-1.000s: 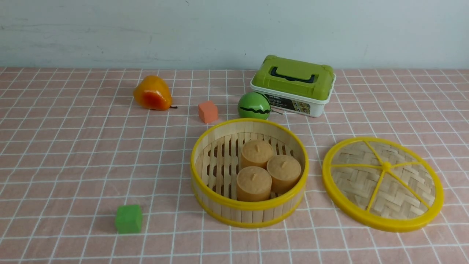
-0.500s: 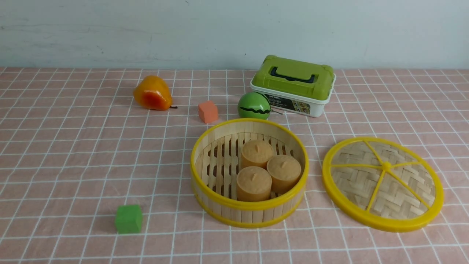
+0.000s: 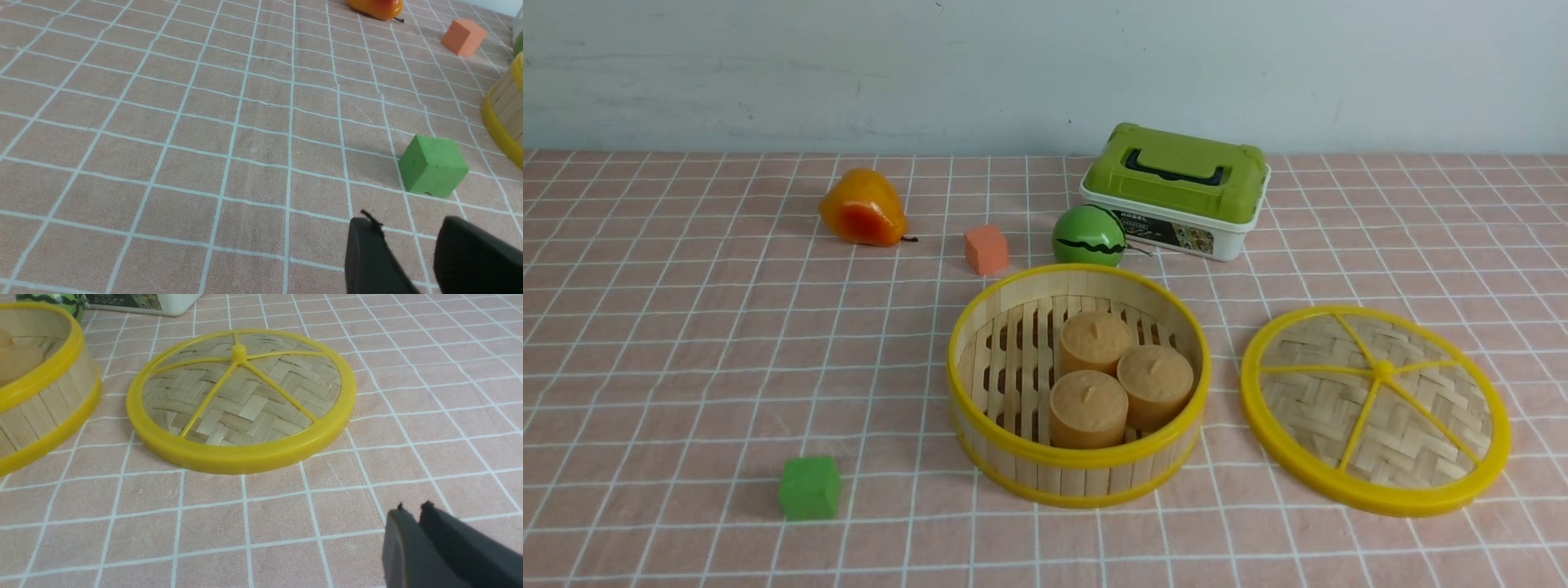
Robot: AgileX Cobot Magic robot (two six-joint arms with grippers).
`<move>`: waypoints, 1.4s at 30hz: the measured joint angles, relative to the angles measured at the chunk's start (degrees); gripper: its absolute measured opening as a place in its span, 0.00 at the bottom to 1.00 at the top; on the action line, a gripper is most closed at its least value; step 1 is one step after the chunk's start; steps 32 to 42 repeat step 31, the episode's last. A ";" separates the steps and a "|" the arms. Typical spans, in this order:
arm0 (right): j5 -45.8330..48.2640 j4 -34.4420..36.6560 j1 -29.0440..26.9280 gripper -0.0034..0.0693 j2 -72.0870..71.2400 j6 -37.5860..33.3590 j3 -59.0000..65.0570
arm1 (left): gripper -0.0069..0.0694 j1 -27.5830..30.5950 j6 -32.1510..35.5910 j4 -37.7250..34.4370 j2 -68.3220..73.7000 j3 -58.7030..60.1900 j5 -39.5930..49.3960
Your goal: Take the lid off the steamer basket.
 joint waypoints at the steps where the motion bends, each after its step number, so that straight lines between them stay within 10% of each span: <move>1: 0.00 0.00 0.00 0.09 0.00 0.00 0.00 | 0.40 0.00 0.00 0.00 0.00 0.00 0.00; 42: 0.00 0.00 0.00 0.13 0.00 0.06 0.00 | 0.40 0.00 0.00 0.00 0.00 0.00 0.00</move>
